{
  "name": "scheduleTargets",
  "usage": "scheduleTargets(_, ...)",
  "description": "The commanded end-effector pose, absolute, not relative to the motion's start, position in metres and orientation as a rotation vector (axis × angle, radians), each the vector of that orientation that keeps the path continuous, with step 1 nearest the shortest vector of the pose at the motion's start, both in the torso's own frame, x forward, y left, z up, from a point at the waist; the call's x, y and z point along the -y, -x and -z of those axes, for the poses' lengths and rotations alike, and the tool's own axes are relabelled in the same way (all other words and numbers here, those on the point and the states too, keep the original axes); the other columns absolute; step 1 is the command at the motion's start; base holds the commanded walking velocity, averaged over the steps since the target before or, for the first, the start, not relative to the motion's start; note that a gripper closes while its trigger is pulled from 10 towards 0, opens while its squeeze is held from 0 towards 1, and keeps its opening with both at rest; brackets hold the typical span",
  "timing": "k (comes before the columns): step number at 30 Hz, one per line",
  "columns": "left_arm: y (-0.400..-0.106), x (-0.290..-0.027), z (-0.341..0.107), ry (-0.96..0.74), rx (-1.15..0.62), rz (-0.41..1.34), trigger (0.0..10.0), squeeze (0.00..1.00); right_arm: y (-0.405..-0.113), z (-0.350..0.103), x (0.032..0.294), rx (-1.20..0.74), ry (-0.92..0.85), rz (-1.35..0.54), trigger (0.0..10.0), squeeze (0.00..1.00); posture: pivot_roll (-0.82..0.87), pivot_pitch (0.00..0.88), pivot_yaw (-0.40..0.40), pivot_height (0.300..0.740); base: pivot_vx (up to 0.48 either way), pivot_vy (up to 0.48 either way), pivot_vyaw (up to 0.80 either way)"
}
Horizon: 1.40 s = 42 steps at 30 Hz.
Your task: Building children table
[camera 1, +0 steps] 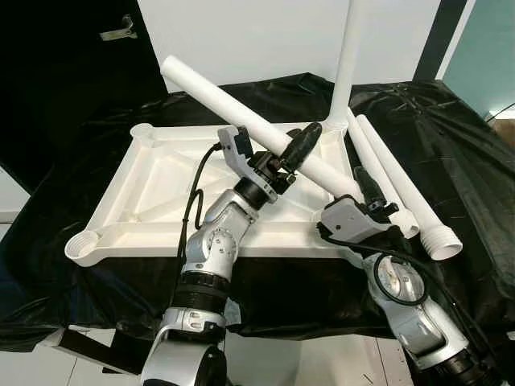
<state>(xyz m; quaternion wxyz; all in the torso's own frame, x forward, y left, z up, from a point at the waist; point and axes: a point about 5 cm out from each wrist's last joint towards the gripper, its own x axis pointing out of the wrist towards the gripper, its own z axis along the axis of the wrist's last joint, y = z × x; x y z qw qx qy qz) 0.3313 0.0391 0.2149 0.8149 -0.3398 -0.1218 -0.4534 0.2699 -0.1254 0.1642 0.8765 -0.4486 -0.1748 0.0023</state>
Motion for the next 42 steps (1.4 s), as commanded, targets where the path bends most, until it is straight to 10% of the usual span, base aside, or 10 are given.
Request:
scheduleTargets(1,-0.332,-0.041,-0.215,0.719,0.275,0.966,0.0,0.0,-0.269,-0.164,0.124,0.383,0.93,-0.002,4.4,0.0,-0.18,0.026,0.076,0.74,0.0,0.0,0.0)
scheduleTargets(7,-0.332,-0.04,-0.216,0.718,0.277,0.969,0.0,0.0,-0.269,-0.167,0.115,0.395,0.841,-0.06,10.0,0.0,-0.18,0.024,0.077,0.74,0.0,0.0,0.0)
scheduleTargets(8,-0.332,-0.04,-0.216,0.72,0.278,0.975,0.0,0.0,-0.27,-0.173,0.111,0.377,0.755,-0.088,10.0,0.8,-0.18,0.022,0.079,0.74,0.0,0.0,0.0)
scheduleTargets(11,-0.332,-0.04,-0.217,0.728,0.278,0.987,0.0,0.0,-0.272,-0.182,0.103,0.342,0.632,-0.158,10.0,1.0,-0.19,0.023,0.08,0.74,0.0,0.0,0.0)
scheduleTargets(16,-0.331,-0.039,-0.216,0.737,0.275,0.999,0.0,0.0,-0.274,-0.191,0.097,0.222,0.431,-0.313,10.0,1.0,-0.19,0.022,0.077,0.74,0.0,0.0,0.0)
scheduleTargets(17,-0.33,-0.038,-0.216,0.738,0.274,1.002,0.0,0.0,-0.275,-0.192,0.098,0.201,0.393,-0.332,10.0,0.15,-0.19,0.022,0.077,0.74,0.0,0.0,0.0)
scheduleTargets(18,-0.33,-0.038,-0.216,0.74,0.275,1.006,0.0,0.0,-0.275,-0.194,0.102,0.172,0.34,-0.346,10.0,0.0,-0.19,0.022,0.076,0.74,0.0,0.0,0.0)
scheduleTargets(30,-0.328,-0.039,-0.216,0.74,0.28,1.015,0.0,0.0,-0.272,-0.191,0.135,-0.018,0.27,-0.482,10.0,0.0,-0.19,0.023,0.071,0.74,0.0,0.0,0.0)
scheduleTargets(34,-0.328,-0.037,-0.216,0.732,0.277,1.017,0.0,0.0,-0.267,-0.189,0.133,-0.054,0.306,-0.572,0.0,0.0,-0.19,0.025,0.069,0.74,0.0,0.0,0.0)
scheduleTargets(42,-0.327,-0.037,-0.215,0.727,0.275,1.017,0.0,0.0,-0.265,-0.192,0.133,-0.084,0.283,-0.608,0.0,0.0,-0.18,0.026,0.067,0.74,0.0,0.0,0.0)
